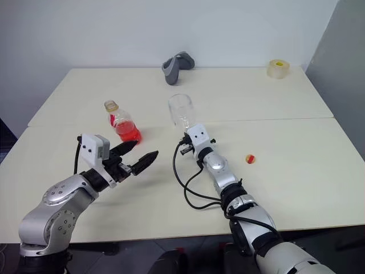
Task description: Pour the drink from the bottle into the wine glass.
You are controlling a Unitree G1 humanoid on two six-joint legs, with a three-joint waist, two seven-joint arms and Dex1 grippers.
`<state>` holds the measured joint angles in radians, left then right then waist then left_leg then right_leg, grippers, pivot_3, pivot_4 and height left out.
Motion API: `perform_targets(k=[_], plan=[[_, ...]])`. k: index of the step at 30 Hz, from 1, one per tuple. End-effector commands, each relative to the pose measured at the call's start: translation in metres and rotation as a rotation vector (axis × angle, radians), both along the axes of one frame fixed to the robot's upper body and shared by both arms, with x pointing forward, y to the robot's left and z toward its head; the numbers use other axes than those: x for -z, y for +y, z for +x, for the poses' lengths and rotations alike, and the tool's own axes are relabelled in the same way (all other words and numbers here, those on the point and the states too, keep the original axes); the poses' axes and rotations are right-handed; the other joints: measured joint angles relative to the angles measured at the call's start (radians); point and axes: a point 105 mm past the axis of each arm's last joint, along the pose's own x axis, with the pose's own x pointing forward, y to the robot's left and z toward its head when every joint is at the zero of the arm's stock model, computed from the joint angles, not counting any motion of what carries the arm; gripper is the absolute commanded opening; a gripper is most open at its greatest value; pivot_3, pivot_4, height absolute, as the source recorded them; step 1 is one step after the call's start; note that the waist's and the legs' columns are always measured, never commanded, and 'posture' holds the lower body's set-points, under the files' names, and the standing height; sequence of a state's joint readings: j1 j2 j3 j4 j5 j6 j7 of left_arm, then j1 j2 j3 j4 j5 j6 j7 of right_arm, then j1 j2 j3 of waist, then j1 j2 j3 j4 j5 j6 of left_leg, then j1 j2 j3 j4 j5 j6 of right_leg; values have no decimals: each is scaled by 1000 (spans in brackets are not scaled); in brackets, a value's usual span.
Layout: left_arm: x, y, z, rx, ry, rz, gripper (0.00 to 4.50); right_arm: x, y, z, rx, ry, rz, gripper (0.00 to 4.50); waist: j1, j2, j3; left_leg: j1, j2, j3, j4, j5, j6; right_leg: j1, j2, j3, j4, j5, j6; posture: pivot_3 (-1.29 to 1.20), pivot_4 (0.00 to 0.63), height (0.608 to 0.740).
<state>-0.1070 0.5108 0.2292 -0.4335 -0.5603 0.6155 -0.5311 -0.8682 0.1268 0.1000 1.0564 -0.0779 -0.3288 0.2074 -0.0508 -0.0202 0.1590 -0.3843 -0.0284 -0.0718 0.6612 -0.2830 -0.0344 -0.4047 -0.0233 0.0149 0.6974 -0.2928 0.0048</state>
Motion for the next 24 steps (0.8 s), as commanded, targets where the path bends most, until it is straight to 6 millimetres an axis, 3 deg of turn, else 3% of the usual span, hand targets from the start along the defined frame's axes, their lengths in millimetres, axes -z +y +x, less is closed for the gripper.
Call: perform_targets(k=[1,11,18,21,24], plan=[[-10,-3,1,8,-54,14,4500,3,0,-2,-4,9,23,837,0,0,0,0,0,0,0,0,0,0,0,0,0,0,0,0,150,740],[-10,-6,5,9,-67,12,4500,-15,-11,-3,-29,-38,76,4339,0,0,0,0,0,0,0,0,0,0,0,0,0,0,0,0,150,740],[-4,4,9,-28,-74,10,4500,-35,-38,-32,-85,-41,110,4465,11,0,0,-1,0,0,0,-2,3,0,0,0,0,0,0,0,150,740],[-3,14,19,-94,-84,-2,4500,-47,-59,-52,-104,-36,84,4465,20,0,0,-1,0,-1,0,-2,3,0,0,0,-1,0,0,0,150,740],[0,21,30,-169,-104,-10,4500,-49,-93,-81,-137,7,-1,4465,25,0,0,-1,0,-1,0,-3,4,0,0,-1,-1,0,0,0,150,740]])
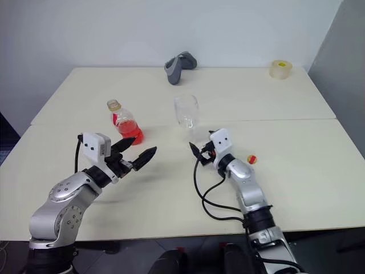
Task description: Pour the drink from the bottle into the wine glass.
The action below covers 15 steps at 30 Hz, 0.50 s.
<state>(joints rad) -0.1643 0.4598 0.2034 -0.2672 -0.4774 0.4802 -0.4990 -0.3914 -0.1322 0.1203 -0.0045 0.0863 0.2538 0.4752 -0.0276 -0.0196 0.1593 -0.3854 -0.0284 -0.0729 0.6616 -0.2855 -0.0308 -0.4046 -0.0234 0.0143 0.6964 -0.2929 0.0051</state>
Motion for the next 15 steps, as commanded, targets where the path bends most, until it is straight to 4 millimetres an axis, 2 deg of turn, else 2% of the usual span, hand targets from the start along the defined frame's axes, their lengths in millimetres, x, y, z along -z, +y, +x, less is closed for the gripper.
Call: perform_targets(k=[1,5,8,15], plan=[[-10,11,10,-89,-74,9,4500,-22,-19,-31,-83,-12,-45,4465,5,0,0,0,0,0,0,0,0,0,0,0,0,0,0,0,150,740],[-5,16,15,-136,-83,19,4500,-34,-32,-55,-152,5,-61,4465,-1,-1,0,0,0,-1,0,0,0,0,0,-1,-1,0,0,0,150,740],[-2,20,18,-175,-87,26,4500,-42,-34,-67,-209,-4,-71,4465,-4,-1,0,0,1,-1,-1,0,0,0,1,0,-1,0,0,0,150,740],[9,41,20,-335,-90,31,4500,-66,-19,-96,-384,-46,-46,4465,0,-1,1,0,1,-1,0,0,0,1,1,-1,-1,0,0,0,150,740]])
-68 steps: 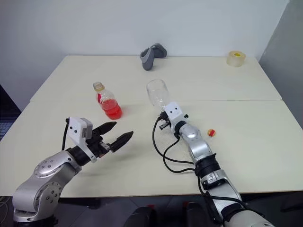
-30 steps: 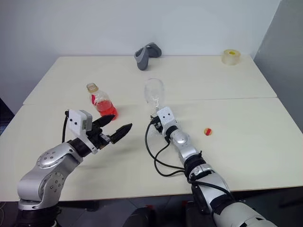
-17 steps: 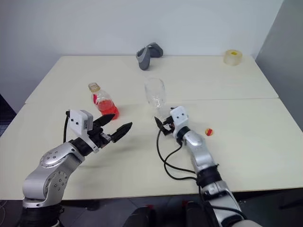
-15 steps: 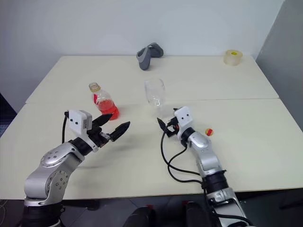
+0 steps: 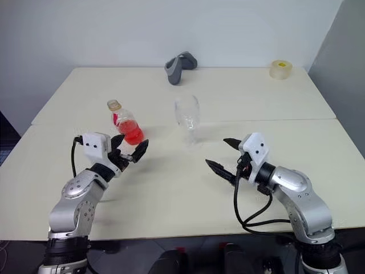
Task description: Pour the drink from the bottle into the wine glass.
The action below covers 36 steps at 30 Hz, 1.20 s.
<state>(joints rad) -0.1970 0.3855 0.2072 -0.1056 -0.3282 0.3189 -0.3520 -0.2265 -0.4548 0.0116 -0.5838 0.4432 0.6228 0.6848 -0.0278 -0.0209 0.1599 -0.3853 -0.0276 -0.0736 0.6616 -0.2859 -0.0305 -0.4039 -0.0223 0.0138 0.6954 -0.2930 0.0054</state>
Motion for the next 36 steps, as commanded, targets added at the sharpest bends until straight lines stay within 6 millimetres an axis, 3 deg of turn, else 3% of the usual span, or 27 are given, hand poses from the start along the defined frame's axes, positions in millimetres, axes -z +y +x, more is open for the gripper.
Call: perform_targets(k=[1,9,36], plan=[[-6,20,0,-124,-51,-17,4500,-21,11,-16,-112,-66,26,4465,0,0,0,0,0,0,0,0,0,0,0,0,0,0,0,0,150,740],[-15,33,14,-159,-83,-22,4500,-29,21,-12,-139,-81,68,4465,3,-1,0,-1,0,0,1,0,0,0,0,-1,0,0,0,0,150,740],[-27,25,80,17,-97,52,4500,-32,24,-7,-80,-82,86,4465,2,-2,0,-1,-1,-1,1,0,0,-1,0,-2,0,0,0,0,150,740]])
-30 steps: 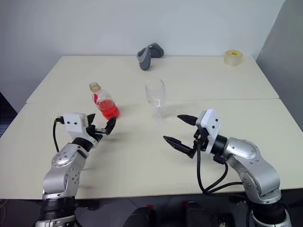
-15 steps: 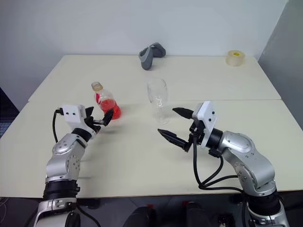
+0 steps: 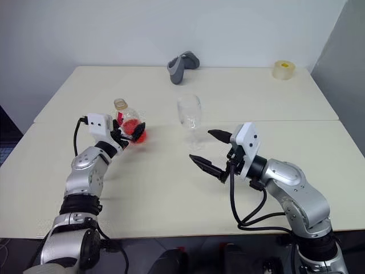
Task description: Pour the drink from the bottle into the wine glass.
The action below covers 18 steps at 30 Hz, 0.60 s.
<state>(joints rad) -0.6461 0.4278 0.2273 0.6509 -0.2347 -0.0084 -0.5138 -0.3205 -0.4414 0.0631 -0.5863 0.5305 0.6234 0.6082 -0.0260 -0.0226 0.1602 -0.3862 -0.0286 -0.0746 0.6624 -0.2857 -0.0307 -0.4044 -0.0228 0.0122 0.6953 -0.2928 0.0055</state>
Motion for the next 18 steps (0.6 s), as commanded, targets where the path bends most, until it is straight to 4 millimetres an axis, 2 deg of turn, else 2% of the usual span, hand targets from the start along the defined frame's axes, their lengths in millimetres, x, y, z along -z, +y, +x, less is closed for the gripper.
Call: perform_targets(k=[1,16,18], plan=[[-16,5,7,-6,-57,48,4500,-9,3,-8,-18,-37,21,4465,0,0,0,0,0,0,0,0,0,0,0,0,0,0,0,0,150,740],[-15,3,23,20,-45,71,4500,-12,2,-9,8,-43,24,4465,-1,0,0,0,0,0,0,0,0,0,0,0,0,0,0,0,150,740],[-17,4,25,14,-45,55,4101,-12,2,-9,9,-44,23,4500,-1,0,0,0,0,0,0,0,0,0,0,-1,0,0,0,0,150,740]])
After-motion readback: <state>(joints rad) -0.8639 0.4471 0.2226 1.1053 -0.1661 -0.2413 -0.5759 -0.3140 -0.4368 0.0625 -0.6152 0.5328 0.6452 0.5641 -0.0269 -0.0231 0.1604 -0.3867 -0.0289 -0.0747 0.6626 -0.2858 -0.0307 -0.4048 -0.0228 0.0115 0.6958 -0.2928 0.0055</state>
